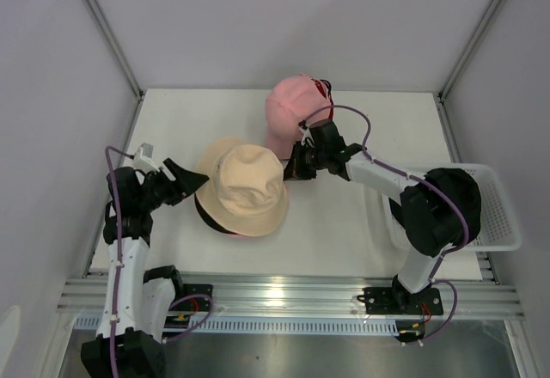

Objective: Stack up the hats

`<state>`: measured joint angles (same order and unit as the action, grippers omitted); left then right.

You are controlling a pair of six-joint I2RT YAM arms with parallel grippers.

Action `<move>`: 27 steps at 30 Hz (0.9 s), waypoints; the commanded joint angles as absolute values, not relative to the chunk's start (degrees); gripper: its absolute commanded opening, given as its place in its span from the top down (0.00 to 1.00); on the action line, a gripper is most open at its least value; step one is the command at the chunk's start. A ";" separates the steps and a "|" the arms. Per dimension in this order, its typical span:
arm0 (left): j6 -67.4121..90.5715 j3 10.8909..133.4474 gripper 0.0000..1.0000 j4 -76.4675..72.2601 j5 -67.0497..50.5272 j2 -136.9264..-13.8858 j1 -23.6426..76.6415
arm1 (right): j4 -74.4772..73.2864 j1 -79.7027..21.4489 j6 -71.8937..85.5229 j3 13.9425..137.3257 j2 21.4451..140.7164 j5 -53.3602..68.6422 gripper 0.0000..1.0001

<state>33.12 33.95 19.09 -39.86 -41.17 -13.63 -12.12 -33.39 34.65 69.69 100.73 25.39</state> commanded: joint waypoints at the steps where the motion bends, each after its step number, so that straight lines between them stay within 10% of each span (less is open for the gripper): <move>1: 34.19 32.79 0.27 13.36 -43.59 -41.13 -13.97 | -12.92 -33.40 33.40 71.98 101.42 25.31 1.00; 7: 37.00 29.89 0.38 6.60 -47.54 -43.07 -13.89 | -13.27 -33.31 33.13 73.04 102.30 25.58 1.00; 14: 39.98 29.62 0.99 4.21 -47.30 -43.94 -13.97 | -13.36 -33.40 33.49 74.09 103.53 26.28 1.00; 27: 51.32 29.71 0.99 19.51 -21.11 -45.43 -14.50 | -19.59 -32.87 34.10 74.53 102.84 26.01 1.00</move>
